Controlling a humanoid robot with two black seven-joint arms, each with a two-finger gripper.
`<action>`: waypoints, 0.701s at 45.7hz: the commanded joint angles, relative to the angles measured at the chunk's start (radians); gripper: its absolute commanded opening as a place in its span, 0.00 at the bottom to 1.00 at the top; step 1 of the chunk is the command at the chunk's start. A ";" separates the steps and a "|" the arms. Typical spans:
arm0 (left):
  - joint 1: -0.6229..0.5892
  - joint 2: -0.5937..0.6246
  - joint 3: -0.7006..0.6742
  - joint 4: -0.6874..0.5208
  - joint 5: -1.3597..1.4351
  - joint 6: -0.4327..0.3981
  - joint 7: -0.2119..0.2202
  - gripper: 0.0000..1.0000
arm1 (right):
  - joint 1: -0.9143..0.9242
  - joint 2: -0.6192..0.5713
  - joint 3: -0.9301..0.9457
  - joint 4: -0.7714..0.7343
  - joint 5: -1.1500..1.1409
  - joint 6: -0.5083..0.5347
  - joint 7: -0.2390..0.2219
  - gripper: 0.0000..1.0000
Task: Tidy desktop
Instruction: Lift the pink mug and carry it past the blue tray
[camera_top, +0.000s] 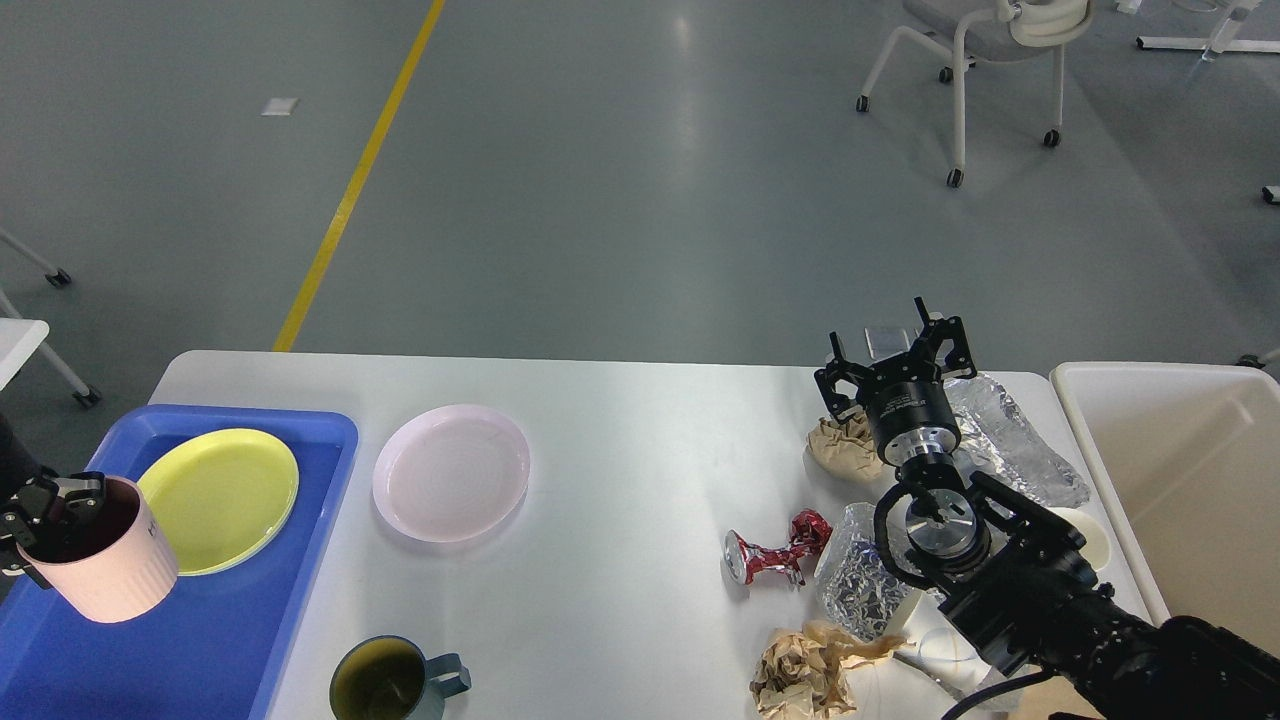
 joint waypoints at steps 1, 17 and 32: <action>0.112 0.010 -0.001 0.020 0.003 0.137 -0.003 0.00 | 0.000 0.000 0.000 0.002 0.000 0.000 -0.002 1.00; 0.330 0.058 -0.093 0.037 0.002 0.370 -0.003 0.00 | 0.000 0.000 0.000 0.002 0.000 0.000 0.000 1.00; 0.396 0.059 -0.105 0.086 0.002 0.442 -0.001 0.00 | 0.000 0.000 0.000 0.002 0.000 0.000 0.000 1.00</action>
